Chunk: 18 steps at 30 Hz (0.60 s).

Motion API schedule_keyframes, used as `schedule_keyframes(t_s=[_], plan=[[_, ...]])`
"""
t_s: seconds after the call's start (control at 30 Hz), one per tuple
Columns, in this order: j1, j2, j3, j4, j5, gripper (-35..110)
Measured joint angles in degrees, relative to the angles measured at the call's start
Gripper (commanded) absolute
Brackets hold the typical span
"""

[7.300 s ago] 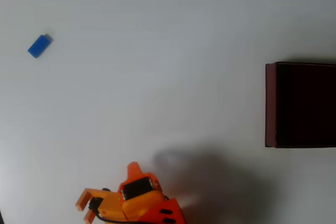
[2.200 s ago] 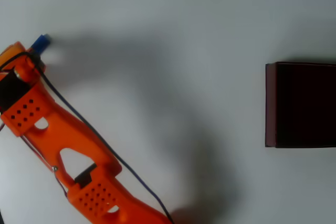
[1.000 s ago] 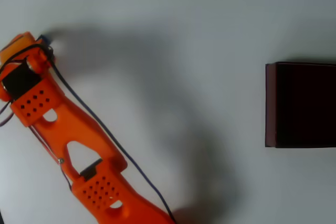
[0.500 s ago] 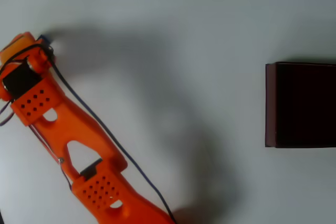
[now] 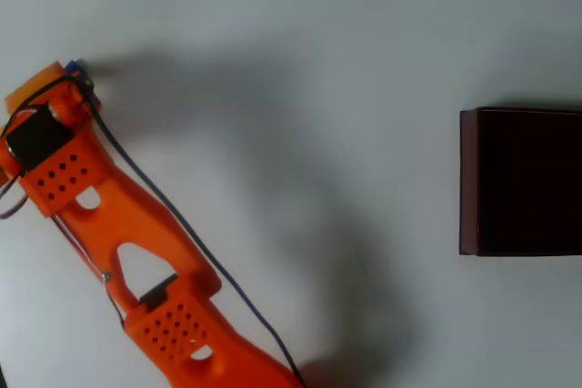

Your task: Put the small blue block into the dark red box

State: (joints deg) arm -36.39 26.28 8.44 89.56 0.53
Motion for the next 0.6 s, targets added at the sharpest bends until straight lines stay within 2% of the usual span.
schedule_keyframes(t_s=[0.6], plan=[[1.49,-4.31,-7.56,8.79,-0.7,18]])
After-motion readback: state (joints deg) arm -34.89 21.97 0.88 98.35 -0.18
